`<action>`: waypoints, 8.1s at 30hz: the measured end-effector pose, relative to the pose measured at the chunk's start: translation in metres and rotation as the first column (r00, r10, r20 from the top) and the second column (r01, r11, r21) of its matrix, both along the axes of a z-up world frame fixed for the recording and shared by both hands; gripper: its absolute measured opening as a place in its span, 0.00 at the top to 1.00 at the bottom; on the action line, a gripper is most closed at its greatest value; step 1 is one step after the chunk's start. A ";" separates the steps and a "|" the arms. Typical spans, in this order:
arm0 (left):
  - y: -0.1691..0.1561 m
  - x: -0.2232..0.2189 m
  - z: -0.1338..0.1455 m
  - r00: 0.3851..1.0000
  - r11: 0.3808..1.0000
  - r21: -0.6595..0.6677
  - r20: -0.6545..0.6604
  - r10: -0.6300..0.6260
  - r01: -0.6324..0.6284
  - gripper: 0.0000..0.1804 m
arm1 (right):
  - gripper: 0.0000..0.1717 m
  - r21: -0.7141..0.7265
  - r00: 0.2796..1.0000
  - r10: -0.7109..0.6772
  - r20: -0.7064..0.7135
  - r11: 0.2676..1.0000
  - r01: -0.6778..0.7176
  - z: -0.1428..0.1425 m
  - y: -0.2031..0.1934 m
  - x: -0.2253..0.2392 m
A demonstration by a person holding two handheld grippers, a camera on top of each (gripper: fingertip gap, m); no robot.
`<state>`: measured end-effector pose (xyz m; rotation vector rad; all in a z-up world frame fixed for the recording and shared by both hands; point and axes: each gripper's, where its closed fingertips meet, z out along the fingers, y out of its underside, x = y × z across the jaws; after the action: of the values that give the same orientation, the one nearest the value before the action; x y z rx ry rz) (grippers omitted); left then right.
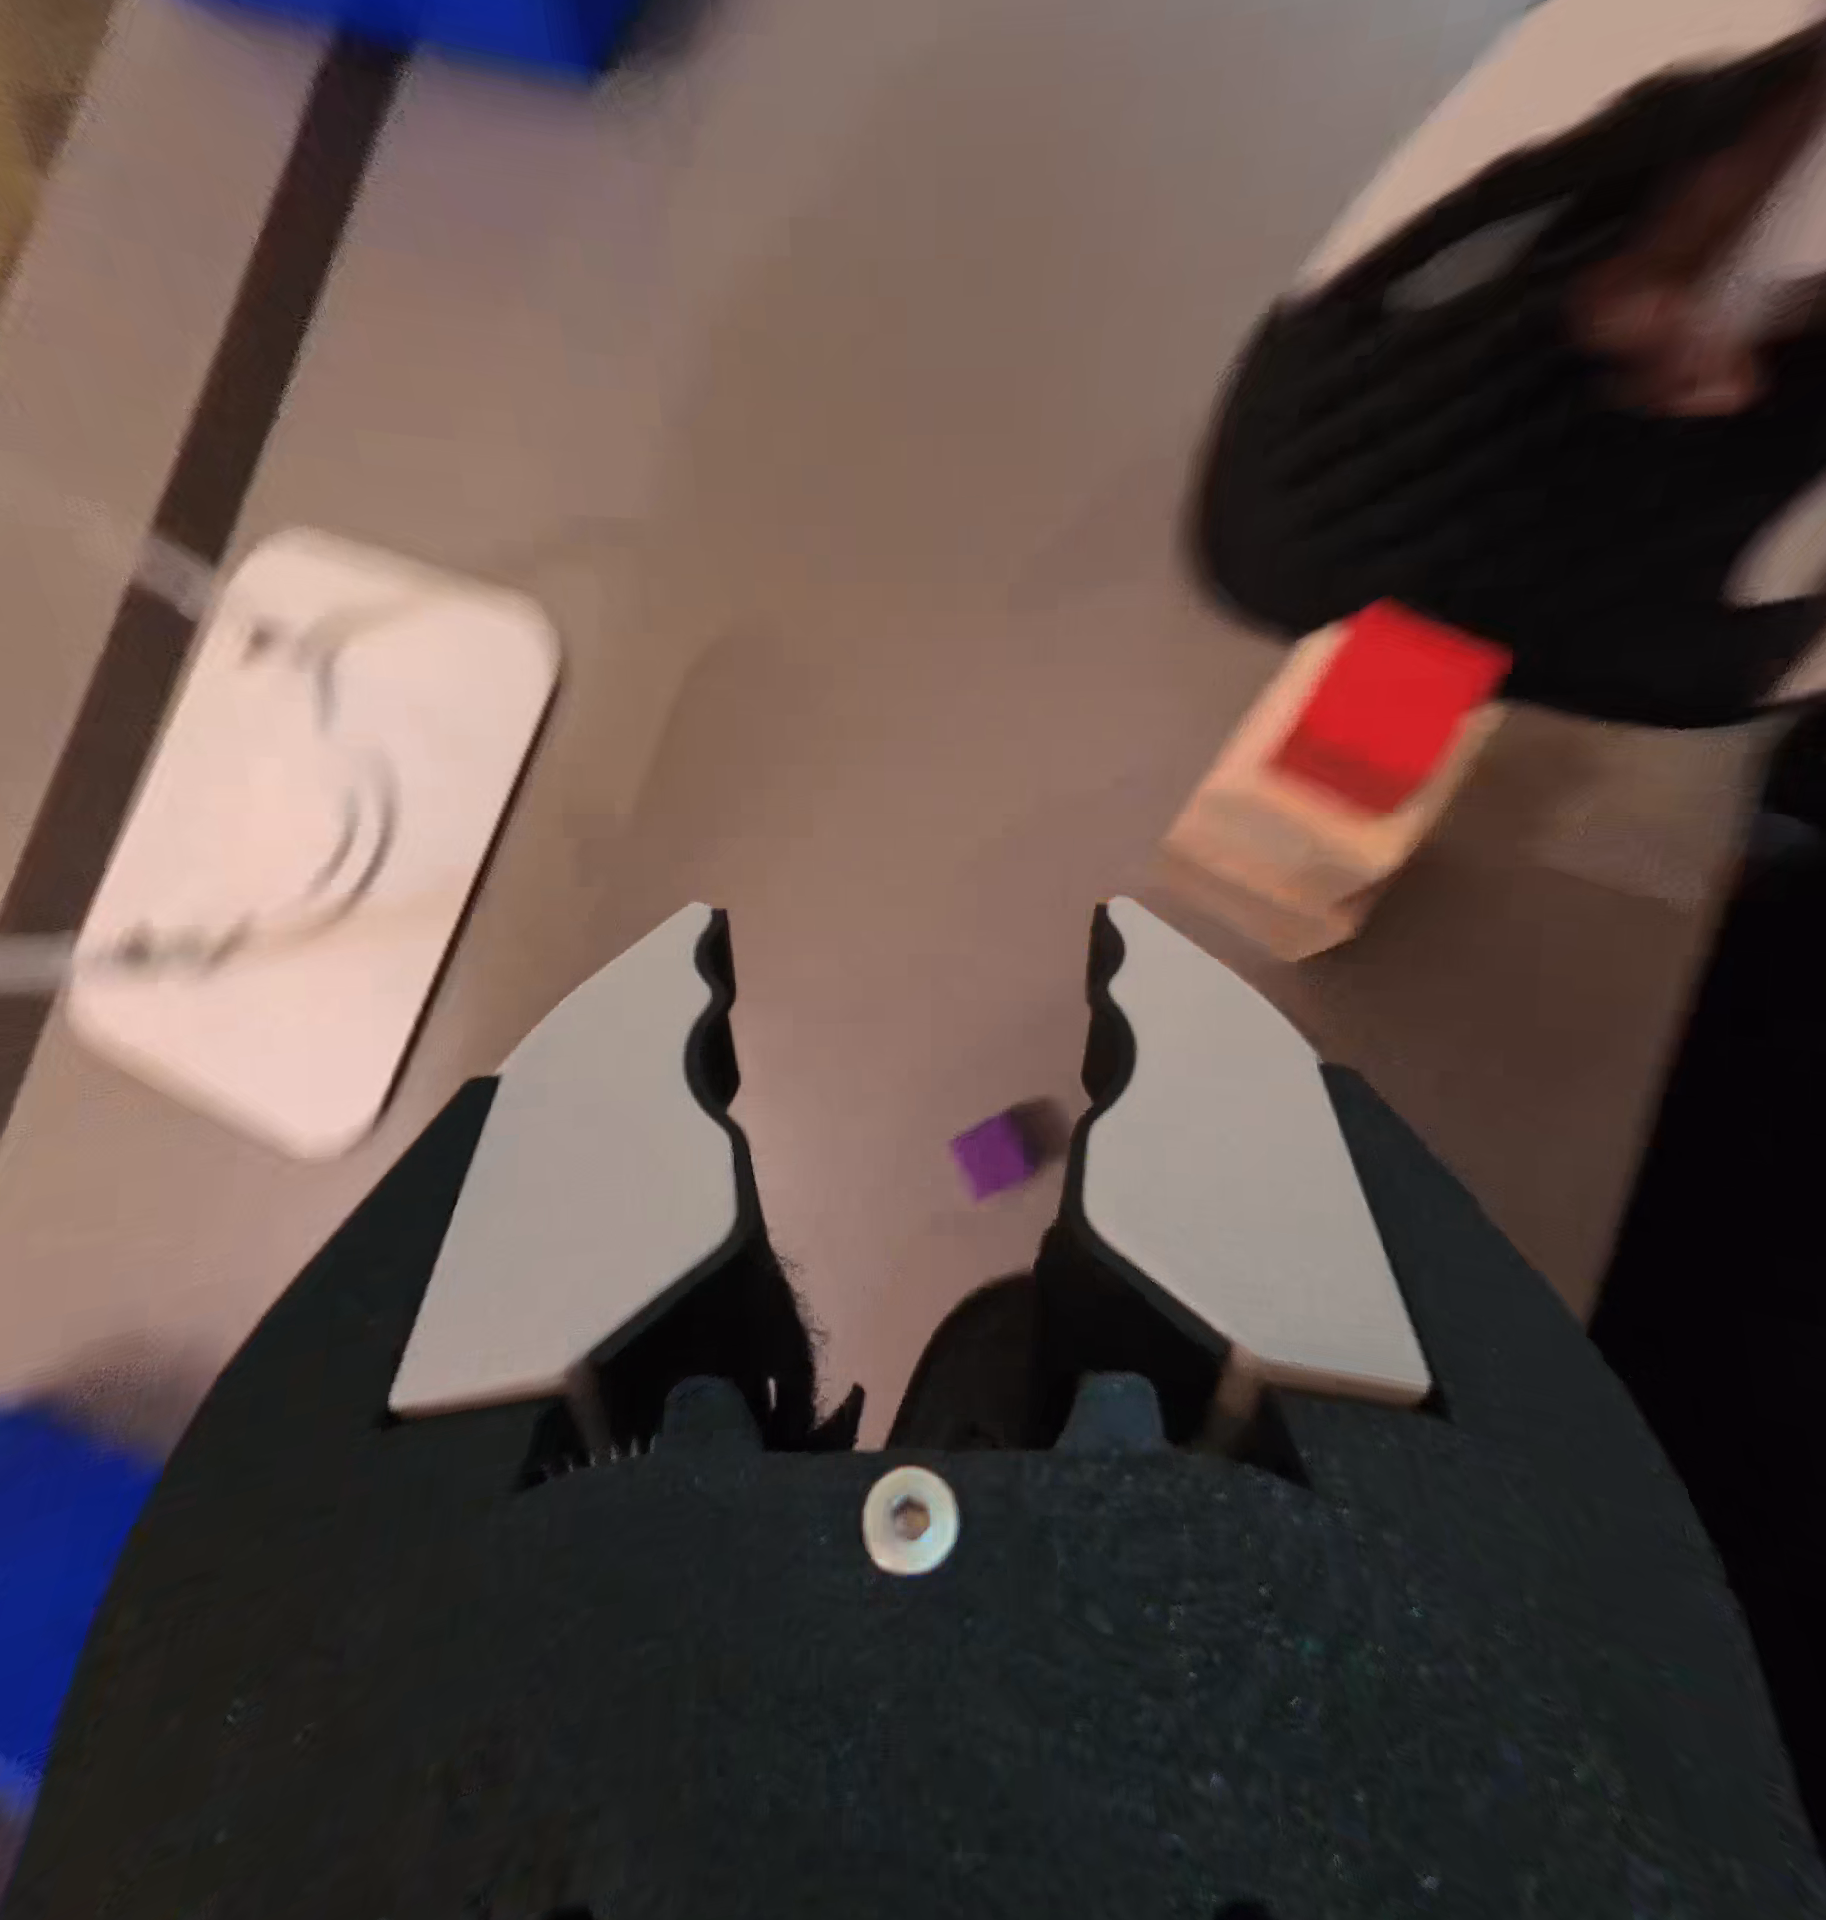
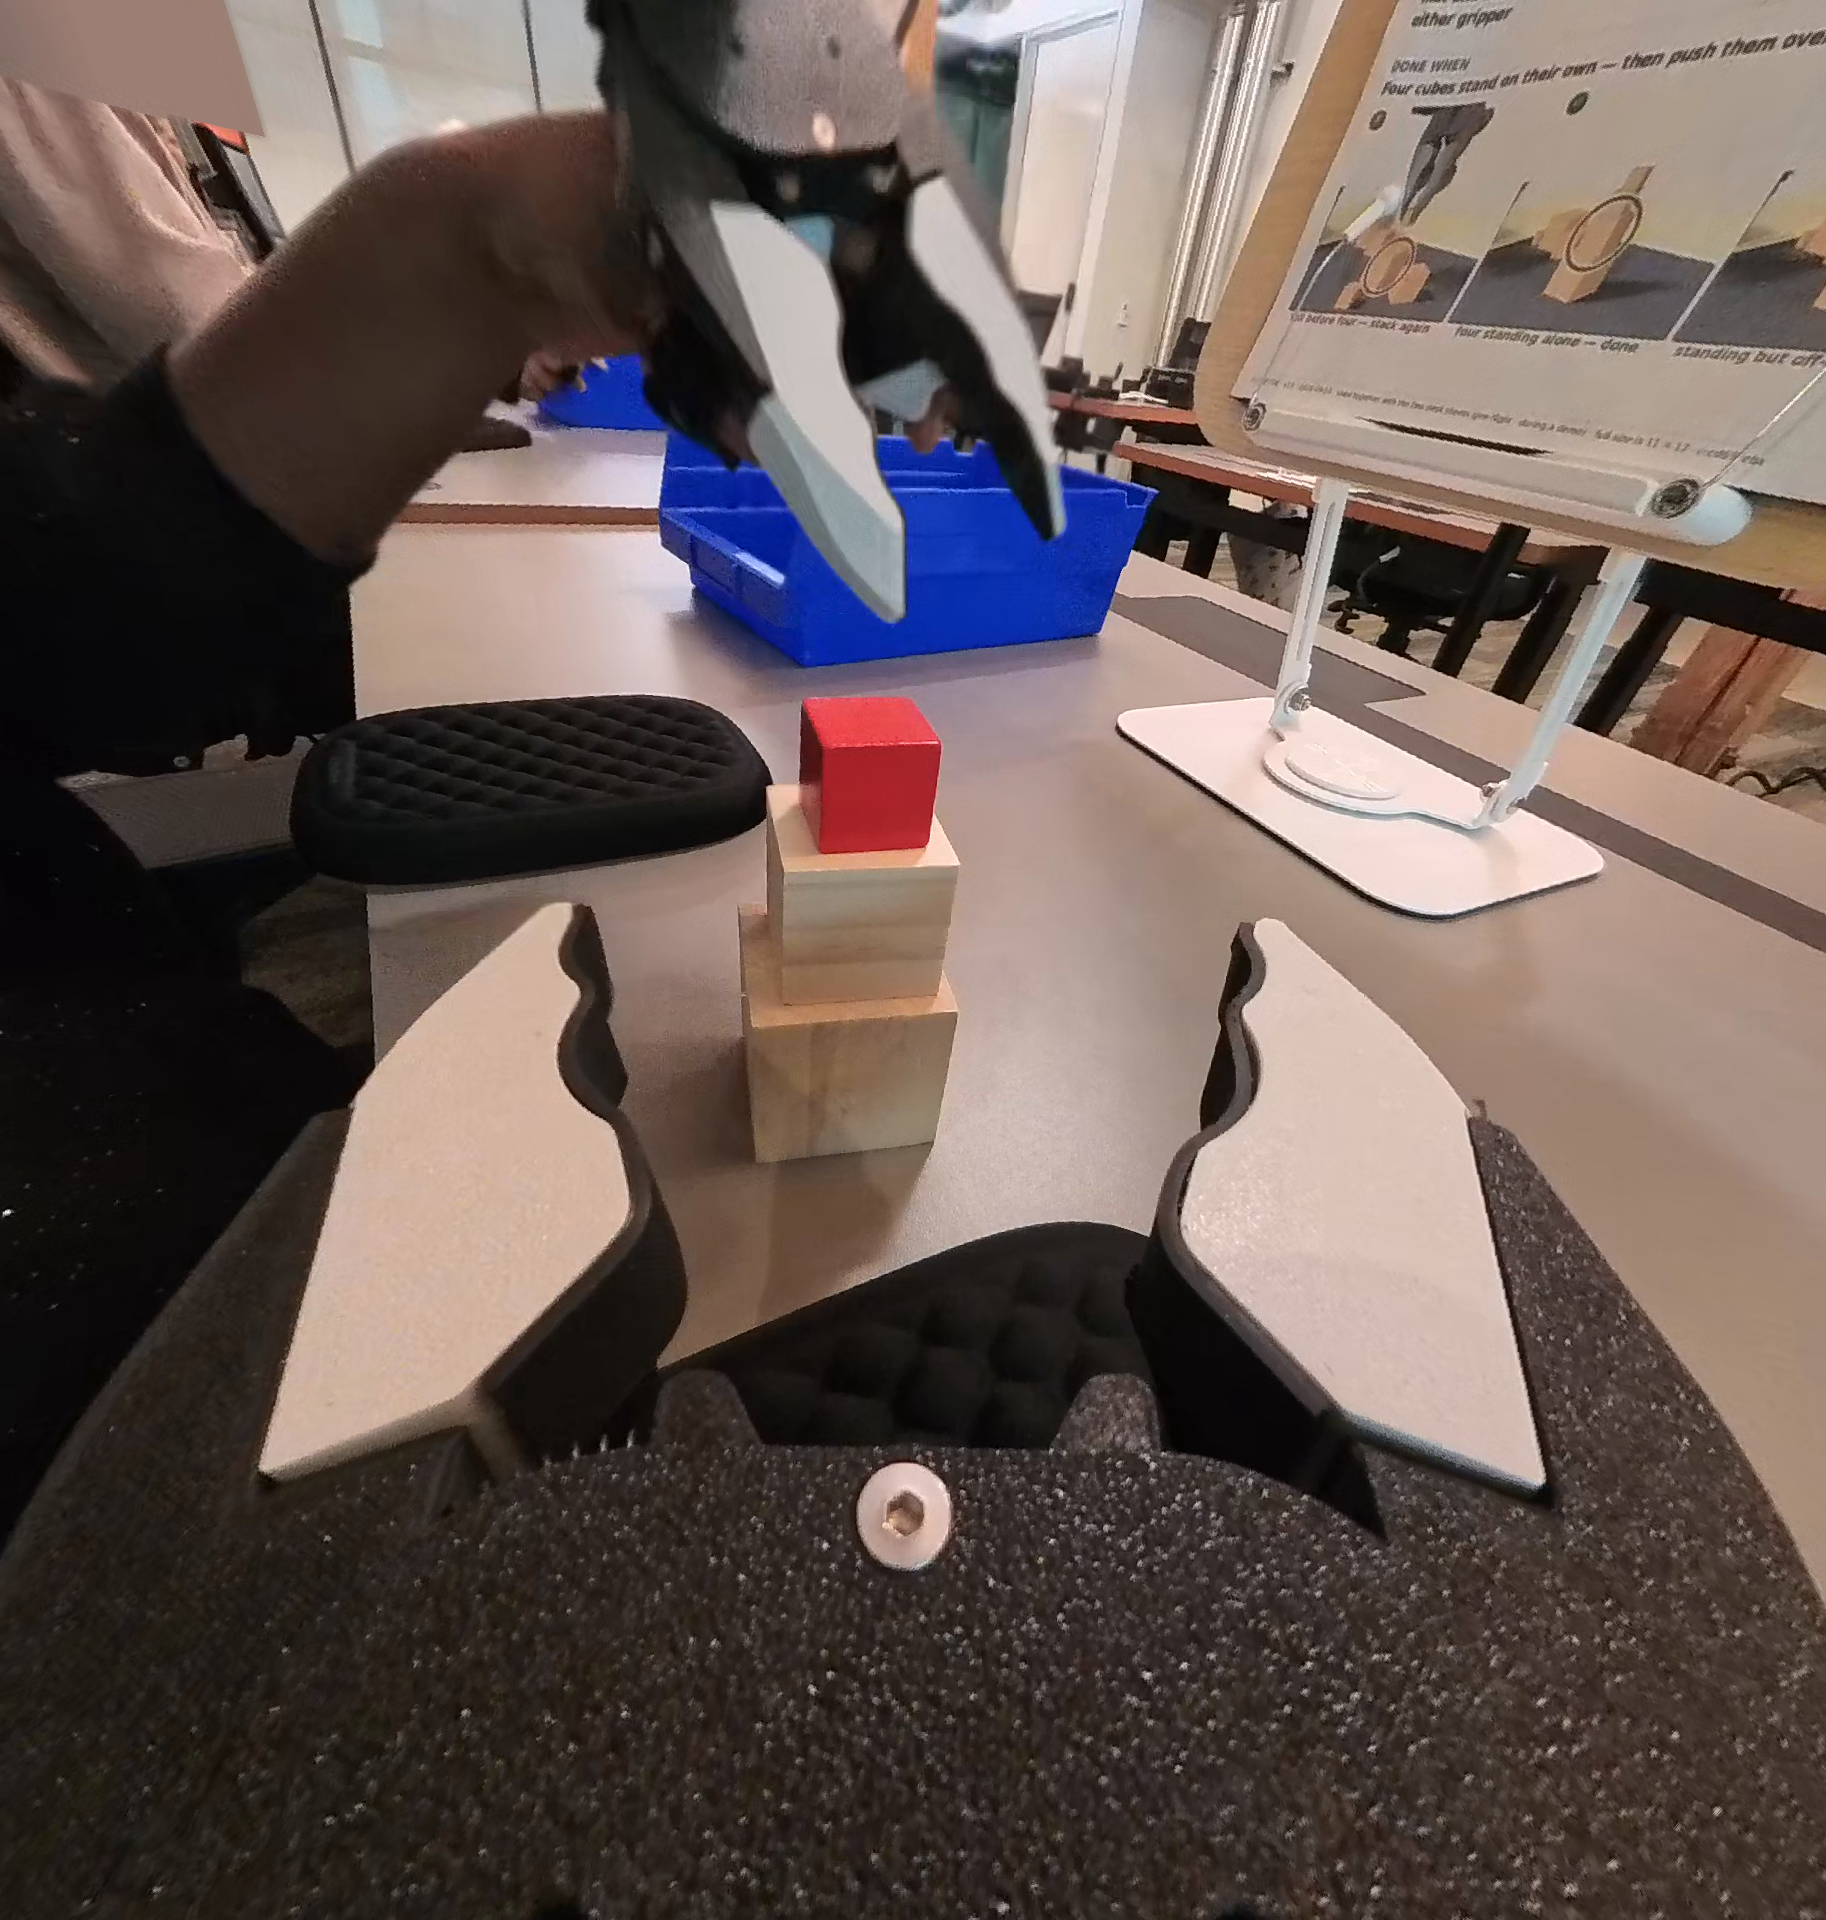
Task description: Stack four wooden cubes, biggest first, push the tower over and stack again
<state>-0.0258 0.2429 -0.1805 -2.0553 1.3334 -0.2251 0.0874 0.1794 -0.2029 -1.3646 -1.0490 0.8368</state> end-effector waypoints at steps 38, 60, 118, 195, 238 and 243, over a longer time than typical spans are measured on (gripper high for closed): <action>-0.035 -0.007 -0.037 0.981 0.969 -0.231 0.186 -0.046 0.089 0.88 | 0.37 -0.003 1.000 -0.007 0.009 1.000 0.007 -0.001 0.001 -0.001; -0.063 0.078 0.003 0.852 0.827 -0.232 0.021 -0.523 0.513 0.88 | 0.37 0.002 1.000 -0.001 -0.006 1.000 0.001 0.001 0.000 0.001; -0.091 -0.042 0.028 0.576 0.923 0.372 0.777 -0.254 -0.095 0.19 | 0.42 -0.003 1.000 -0.010 -0.016 1.000 0.009 0.001 0.002 0.002; -0.096 -0.046 0.003 0.602 0.931 0.361 0.757 -0.254 -0.060 0.26 | 0.54 -0.060 0.986 0.080 0.145 0.996 -0.072 0.005 0.001 -0.047; -0.098 -0.044 0.001 0.615 0.930 0.365 0.743 -0.266 -0.039 0.24 | 0.37 -0.402 0.634 0.243 0.734 0.908 0.117 -0.091 0.000 -0.040; -0.099 -0.043 0.000 0.618 0.930 0.366 0.739 -0.269 -0.032 0.25 | 0.52 -0.399 0.589 0.253 0.768 0.908 0.129 -0.100 0.003 -0.041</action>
<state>-0.0692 0.1440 -0.1805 -1.2852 0.8514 -0.7949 0.0466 0.1821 -0.3027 -2.2054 -1.6961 0.4611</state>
